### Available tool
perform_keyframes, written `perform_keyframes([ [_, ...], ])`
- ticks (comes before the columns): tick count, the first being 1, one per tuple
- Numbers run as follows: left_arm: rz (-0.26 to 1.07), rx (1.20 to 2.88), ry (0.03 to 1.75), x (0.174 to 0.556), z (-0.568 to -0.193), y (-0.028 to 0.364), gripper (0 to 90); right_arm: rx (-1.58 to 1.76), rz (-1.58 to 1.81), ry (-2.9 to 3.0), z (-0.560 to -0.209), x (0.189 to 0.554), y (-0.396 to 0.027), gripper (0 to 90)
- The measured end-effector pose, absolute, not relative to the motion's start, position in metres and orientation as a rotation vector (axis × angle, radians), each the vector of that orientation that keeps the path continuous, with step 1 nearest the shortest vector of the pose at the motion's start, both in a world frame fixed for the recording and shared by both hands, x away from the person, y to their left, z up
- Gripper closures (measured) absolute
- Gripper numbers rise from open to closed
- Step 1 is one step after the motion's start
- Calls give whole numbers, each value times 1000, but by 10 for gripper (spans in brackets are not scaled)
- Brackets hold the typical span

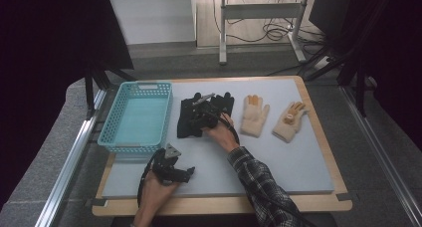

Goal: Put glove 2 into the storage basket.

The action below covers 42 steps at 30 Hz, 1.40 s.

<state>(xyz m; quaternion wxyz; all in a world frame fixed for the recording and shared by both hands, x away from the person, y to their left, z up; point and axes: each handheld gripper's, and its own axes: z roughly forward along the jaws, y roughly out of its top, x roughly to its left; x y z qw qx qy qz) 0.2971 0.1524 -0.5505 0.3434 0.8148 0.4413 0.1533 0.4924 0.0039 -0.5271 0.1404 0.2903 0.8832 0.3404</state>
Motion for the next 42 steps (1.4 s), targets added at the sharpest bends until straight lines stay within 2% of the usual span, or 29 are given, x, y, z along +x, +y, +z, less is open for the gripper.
perform_keyframes([
  [3,398,2118,1146,297,-551,152,30,862,1007,2571,-530,496,3,344],
  [10,398,2118,1146,297,-551,152,30,857,946,2555,-527,490,4,724],
  [13,398,2118,1146,297,-551,152,30,859,957,2562,-527,488,6,814],
  [21,397,2118,1146,297,-551,152,30,841,1038,2551,-510,483,5,829],
  [30,398,2117,1146,297,-551,152,30,766,1100,2529,-482,462,-2,828],
  [42,399,2118,1144,297,-551,153,30,761,1192,2489,-448,425,-53,825],
])
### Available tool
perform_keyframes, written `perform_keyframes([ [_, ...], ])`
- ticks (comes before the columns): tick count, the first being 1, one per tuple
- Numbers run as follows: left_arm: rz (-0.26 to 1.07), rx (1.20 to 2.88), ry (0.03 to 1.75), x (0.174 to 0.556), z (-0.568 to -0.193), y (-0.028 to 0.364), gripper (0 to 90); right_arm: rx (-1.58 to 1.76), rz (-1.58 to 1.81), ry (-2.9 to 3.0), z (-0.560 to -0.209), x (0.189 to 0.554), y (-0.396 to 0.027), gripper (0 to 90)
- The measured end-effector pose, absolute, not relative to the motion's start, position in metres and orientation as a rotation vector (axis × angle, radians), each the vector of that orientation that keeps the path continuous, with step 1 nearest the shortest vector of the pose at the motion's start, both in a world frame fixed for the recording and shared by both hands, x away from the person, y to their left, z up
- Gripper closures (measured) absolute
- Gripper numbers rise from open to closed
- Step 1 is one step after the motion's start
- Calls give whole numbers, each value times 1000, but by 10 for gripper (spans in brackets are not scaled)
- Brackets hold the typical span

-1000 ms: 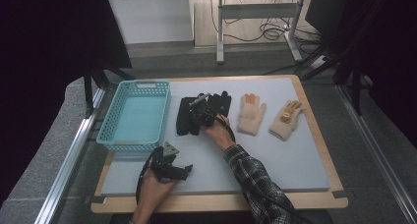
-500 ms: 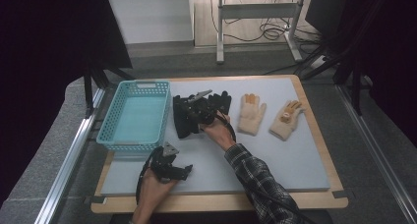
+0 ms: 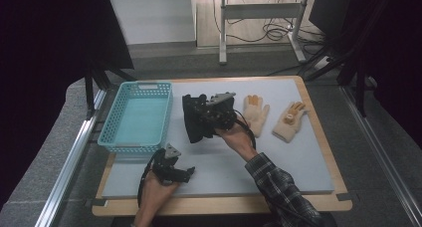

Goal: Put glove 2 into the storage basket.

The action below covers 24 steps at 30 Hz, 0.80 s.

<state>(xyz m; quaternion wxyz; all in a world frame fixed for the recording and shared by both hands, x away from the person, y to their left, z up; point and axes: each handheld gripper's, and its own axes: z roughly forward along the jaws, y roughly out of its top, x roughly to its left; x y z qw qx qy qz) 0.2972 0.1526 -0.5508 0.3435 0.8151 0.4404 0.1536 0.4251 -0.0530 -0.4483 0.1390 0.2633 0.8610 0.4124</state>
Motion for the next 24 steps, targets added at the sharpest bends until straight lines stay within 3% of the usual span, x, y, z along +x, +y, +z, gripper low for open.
perform_keyframes([
  [9,402,2108,1148,297,-551,152,31,789,1226,2465,-441,386,-101,822],
  [24,401,2111,1147,297,-551,152,31,918,1155,2443,-474,317,-163,814],
])
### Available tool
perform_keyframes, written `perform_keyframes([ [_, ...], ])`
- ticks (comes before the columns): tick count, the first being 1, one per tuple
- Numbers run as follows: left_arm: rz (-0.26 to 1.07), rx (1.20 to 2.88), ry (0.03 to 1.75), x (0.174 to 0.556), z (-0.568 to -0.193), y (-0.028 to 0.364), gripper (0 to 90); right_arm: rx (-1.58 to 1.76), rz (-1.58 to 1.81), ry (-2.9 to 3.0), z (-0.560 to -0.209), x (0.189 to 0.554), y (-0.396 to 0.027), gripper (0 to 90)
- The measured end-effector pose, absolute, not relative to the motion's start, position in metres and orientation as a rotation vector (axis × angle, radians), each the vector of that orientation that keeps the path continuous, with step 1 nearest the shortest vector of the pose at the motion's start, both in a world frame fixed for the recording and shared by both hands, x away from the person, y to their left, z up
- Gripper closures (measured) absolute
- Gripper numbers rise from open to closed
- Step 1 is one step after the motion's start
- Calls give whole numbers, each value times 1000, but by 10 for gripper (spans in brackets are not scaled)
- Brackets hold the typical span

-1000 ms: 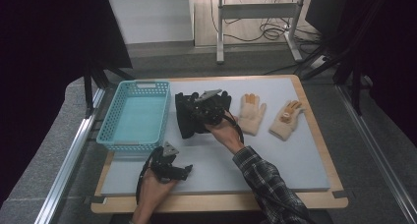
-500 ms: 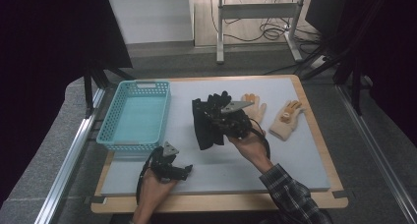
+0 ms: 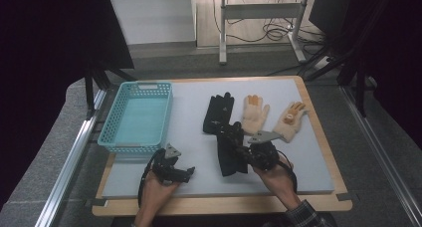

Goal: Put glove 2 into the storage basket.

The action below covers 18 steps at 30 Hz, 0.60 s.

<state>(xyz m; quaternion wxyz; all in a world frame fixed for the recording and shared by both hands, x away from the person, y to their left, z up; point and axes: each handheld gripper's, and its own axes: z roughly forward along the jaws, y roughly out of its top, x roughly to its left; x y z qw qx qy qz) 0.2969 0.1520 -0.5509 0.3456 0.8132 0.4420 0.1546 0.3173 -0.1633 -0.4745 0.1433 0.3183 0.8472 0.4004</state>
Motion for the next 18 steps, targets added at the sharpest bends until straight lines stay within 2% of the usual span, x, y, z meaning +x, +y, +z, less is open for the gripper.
perform_keyframes([
  [2,401,2110,1148,297,-551,152,31,941,1157,2457,-483,311,-167,791],
  [5,402,2110,1148,297,-551,152,31,956,1147,2466,-494,303,-171,621],
  [7,403,2111,1146,297,-551,152,32,963,1125,2442,-494,303,-177,580],
  [12,402,2110,1148,297,-551,152,32,1022,1171,2409,-491,320,-193,559],
  [18,403,2110,1148,297,-551,152,32,1017,1166,2418,-495,342,-188,499],
])
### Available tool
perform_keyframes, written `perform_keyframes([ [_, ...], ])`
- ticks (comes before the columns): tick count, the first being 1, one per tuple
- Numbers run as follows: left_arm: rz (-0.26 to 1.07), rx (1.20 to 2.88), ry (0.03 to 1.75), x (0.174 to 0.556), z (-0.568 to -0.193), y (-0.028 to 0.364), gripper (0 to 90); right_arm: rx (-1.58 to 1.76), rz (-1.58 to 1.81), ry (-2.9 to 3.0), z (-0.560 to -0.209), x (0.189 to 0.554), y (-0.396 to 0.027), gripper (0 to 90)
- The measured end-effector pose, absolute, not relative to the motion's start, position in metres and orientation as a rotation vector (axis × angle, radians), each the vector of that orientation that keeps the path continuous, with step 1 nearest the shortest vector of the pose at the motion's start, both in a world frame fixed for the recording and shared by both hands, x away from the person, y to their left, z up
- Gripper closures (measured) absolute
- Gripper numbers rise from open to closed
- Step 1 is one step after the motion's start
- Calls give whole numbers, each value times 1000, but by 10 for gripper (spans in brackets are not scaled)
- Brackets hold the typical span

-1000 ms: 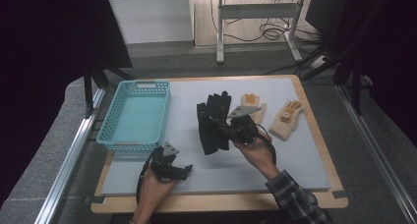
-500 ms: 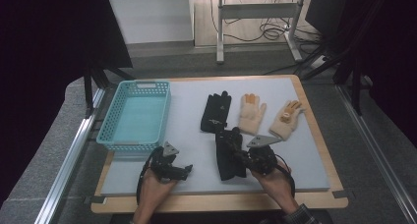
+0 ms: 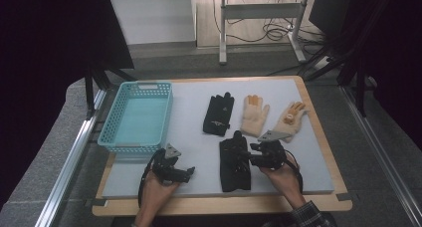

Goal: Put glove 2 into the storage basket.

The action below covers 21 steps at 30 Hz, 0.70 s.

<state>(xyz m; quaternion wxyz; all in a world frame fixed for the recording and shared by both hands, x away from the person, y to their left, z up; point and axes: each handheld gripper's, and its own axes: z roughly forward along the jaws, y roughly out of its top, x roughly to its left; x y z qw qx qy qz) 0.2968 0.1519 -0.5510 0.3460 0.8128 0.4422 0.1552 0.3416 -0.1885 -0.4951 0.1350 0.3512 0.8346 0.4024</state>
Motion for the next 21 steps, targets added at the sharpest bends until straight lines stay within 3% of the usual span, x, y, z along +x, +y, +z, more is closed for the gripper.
perform_keyframes([
  [11,402,2111,1147,297,-551,152,32,1043,1191,2402,-487,395,-165,420],
  [21,402,2118,1143,297,-551,152,31,1031,1136,2426,-490,445,-138,574],
])
